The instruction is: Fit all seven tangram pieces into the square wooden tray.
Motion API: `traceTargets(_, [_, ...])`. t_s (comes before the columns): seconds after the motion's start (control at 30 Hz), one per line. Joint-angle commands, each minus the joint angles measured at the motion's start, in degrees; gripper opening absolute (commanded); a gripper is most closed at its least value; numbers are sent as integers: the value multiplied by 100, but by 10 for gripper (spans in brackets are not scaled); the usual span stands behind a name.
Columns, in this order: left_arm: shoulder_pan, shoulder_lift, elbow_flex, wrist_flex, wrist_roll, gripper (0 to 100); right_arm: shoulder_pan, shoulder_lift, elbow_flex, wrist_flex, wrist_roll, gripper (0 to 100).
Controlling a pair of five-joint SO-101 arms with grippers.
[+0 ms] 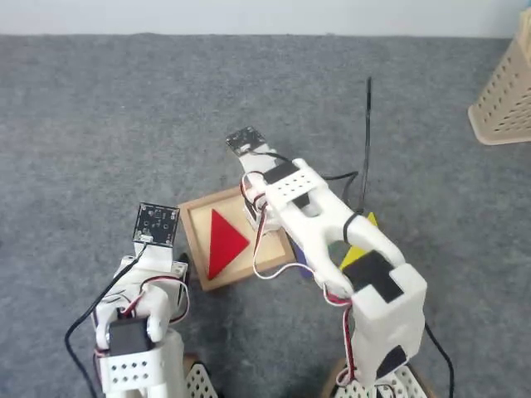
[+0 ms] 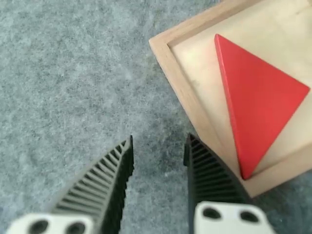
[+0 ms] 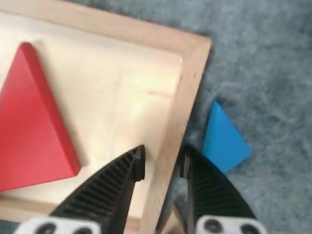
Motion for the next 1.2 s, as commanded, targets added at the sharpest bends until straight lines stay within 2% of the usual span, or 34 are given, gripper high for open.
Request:
traceTargets(0.0, [0, -35, -66, 26, -26, 168, 435, 92, -475, 338, -53, 99])
traceTargets(0.1, [0, -35, -66, 26, -26, 168, 875, 110, -501, 593, -475, 56])
traceTargets(0.2, [0, -35, -66, 26, -26, 168, 1270, 22, -448, 637, -545, 3])
traceTargets(0.43, [0, -35, -66, 26, -26, 168, 1648, -673, 519, 136, -870, 6])
traceTargets(0.6, [0, -35, -66, 26, -26, 168, 1499, -1525, 870, 22, -897, 23])
traceTargets(0.77, [0, -35, -66, 26, -26, 168, 1024, -2009, 905, 48, -879, 129])
traceTargets(1.03, [0, -35, -66, 26, -26, 168, 690, -1947, 888, 4, -633, 98])
traceTargets(1.17, [0, -35, -66, 26, -26, 168, 637, -1402, 659, -40, -536, 98])
